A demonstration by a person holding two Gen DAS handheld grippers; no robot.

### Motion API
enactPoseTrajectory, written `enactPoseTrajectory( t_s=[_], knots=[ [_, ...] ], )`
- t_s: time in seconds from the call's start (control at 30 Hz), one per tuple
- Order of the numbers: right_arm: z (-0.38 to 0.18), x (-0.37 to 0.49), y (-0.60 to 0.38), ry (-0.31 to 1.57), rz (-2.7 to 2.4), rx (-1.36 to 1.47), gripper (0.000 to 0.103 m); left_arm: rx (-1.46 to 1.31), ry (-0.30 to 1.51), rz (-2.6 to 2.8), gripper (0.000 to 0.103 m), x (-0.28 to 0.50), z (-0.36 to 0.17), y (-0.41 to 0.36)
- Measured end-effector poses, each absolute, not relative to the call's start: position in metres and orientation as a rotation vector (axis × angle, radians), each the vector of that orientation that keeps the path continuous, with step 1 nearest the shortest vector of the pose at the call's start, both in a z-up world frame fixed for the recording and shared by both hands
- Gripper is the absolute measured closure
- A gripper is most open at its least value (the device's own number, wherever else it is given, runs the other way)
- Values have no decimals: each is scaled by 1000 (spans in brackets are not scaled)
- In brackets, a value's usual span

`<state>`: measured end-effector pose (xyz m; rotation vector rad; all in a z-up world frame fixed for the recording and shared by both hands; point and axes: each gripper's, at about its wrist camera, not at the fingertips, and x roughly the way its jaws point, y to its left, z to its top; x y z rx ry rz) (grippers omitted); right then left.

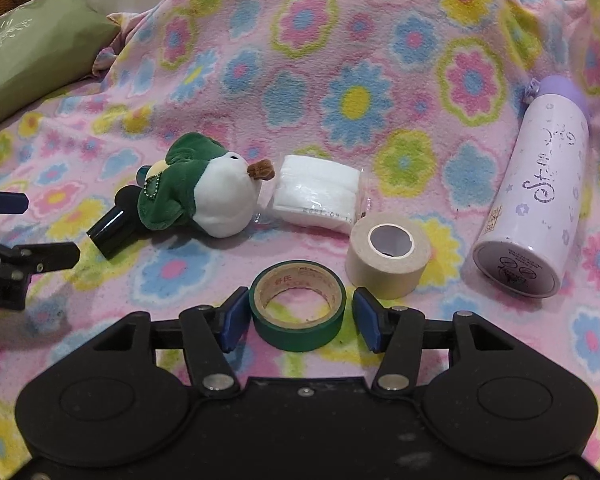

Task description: Organize soft objects

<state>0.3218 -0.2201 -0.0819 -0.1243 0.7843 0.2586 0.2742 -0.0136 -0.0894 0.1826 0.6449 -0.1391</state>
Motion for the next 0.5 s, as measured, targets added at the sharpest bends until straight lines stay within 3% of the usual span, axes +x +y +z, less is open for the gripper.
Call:
enactPoseTrajectory(
  t_s=[0.5],
  knots=[
    [-82,322,-221,785,260,-118,50,298,686,-11,3,299,-91,-28]
  ],
)
